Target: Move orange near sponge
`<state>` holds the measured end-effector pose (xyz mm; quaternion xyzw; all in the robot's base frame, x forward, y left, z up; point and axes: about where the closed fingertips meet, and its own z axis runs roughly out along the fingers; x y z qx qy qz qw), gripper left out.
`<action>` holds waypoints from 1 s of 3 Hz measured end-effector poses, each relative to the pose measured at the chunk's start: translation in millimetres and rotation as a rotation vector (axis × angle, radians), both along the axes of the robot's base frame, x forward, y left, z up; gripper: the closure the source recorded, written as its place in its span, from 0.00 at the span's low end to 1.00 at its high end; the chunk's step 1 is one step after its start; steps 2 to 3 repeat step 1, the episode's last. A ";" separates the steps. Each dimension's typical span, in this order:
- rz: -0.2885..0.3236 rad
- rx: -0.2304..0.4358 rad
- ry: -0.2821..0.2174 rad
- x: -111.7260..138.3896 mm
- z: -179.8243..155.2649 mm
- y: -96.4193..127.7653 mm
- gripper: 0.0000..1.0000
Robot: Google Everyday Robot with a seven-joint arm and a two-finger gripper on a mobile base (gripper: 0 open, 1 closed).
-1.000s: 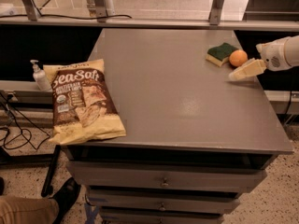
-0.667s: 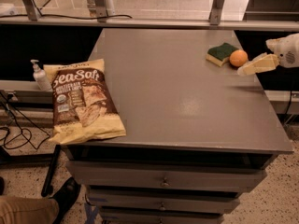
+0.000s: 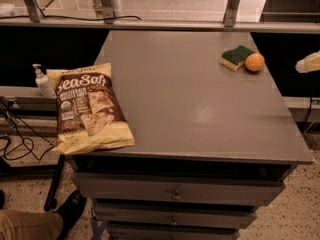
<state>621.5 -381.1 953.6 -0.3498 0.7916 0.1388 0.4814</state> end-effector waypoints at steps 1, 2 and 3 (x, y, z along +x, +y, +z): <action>0.017 0.002 0.009 -1.2 -1.0 4.1 0.00; 0.017 0.002 0.009 -1.2 -1.0 4.1 0.00; 0.017 0.002 0.009 -1.2 -1.0 4.1 0.00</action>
Offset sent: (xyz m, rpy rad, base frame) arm 0.0000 0.0000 0.0000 0.0000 0.0000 0.0000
